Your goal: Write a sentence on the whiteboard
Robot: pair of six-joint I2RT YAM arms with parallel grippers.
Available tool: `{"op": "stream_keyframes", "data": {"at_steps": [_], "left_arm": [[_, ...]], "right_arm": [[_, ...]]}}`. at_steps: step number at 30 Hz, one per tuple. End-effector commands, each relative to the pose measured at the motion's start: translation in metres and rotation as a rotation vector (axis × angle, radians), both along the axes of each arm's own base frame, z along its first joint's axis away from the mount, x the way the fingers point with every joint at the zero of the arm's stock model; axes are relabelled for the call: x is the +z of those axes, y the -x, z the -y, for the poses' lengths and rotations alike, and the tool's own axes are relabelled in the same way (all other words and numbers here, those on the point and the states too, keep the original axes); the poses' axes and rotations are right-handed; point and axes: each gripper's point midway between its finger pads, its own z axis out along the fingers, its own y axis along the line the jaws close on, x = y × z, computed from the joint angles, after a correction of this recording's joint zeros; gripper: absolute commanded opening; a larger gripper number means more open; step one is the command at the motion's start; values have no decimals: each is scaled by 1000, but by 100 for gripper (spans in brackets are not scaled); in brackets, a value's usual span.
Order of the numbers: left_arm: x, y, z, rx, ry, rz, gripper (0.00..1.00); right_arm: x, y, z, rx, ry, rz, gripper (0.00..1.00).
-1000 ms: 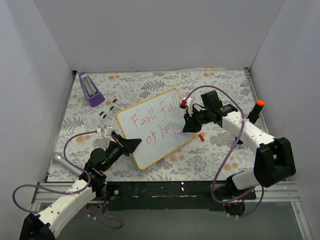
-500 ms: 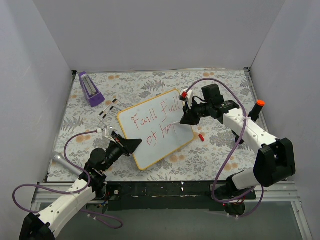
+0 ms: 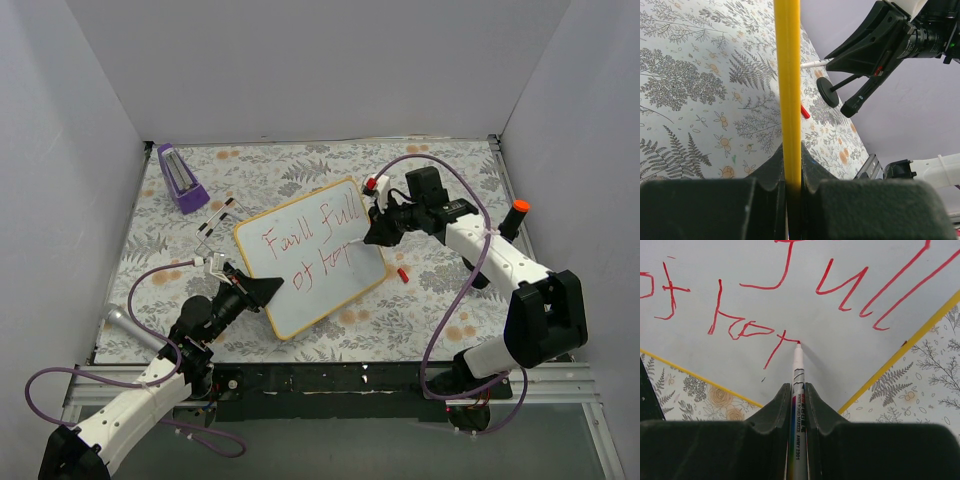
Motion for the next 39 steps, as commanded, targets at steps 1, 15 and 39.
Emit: {"op": "stream_keyframes", "data": {"at_steps": [1,15,39], "left_arm": [[43,5,-1,-11,120,152,0],[46,5,-1,-7,129,158,0],[38,6,-3,-4,120,144,0]], "right_arm": [[14,-17,3,-41,-24,53,1],[-5,14,7,42,-2,-21,1],[61,11,0,55,-138,69,1]]}}
